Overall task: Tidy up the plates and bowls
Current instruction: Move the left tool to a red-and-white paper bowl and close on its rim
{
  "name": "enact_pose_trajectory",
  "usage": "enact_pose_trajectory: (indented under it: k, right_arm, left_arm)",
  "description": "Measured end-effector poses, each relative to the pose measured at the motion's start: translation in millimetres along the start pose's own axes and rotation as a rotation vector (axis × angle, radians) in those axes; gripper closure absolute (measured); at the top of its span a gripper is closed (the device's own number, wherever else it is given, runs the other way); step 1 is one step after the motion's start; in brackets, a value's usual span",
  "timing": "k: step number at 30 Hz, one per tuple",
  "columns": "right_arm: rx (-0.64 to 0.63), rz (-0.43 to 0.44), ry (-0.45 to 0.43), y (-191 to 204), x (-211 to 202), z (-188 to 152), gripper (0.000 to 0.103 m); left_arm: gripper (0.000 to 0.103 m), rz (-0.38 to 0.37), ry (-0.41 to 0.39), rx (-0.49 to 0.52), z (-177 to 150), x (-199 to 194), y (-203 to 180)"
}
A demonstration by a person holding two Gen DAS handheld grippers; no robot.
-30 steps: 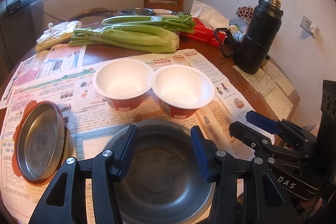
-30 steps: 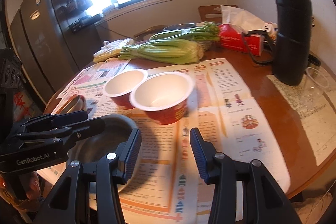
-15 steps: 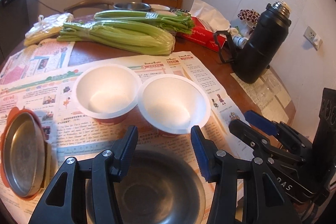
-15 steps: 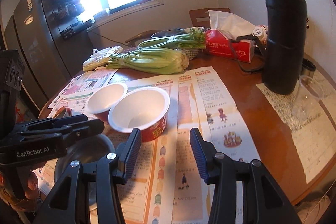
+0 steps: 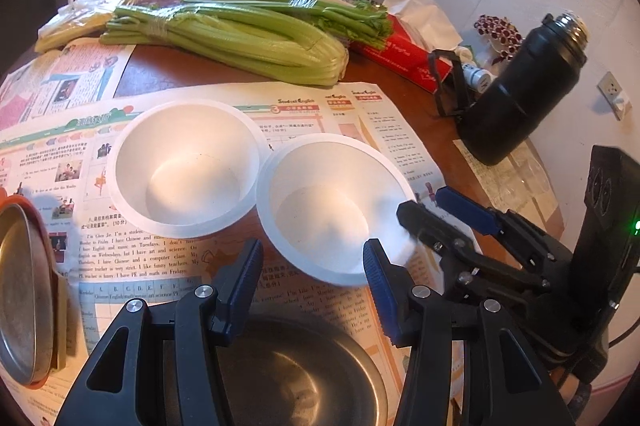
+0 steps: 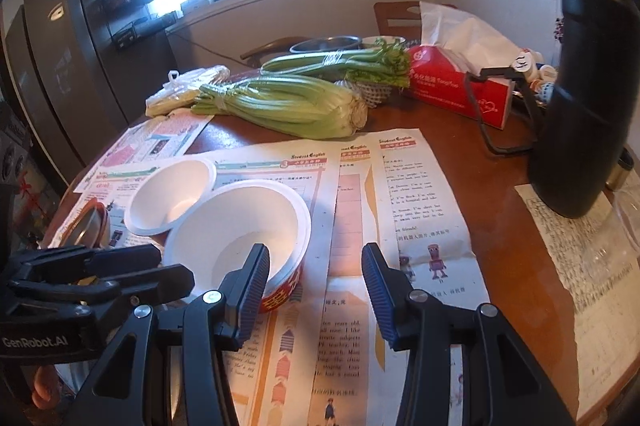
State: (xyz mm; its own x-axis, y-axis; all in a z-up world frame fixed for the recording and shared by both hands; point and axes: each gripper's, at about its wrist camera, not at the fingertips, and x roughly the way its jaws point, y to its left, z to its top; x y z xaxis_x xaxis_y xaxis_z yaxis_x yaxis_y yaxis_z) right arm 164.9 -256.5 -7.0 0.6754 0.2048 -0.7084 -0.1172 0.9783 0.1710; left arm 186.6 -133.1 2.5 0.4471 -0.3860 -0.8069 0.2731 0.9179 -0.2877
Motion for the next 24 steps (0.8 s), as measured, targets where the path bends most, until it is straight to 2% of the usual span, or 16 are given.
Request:
enact_pose_trajectory:
  k: [14,16,19,24]
  right_arm:
    - [-0.062,0.093,0.052,11.8,19.9,-6.3,0.055]
    - [-0.063,0.101,0.051,13.2,19.9,-8.4,0.055]
    - [-0.069,0.101,0.048,15.0,20.0,-10.3,0.055]
    - [-0.093,0.112,0.033,21.4,15.1,-12.5,0.055]
  left_arm:
    - [0.050,-0.006,0.032,-0.028,7.9,19.8,0.2]
    - [0.058,-0.005,0.036,-0.026,6.7,22.6,-0.5]
    - [0.065,0.000,0.035,-0.019,6.5,25.1,-1.0]
    - [0.069,-0.001,0.032,-0.023,7.0,27.3,1.9]
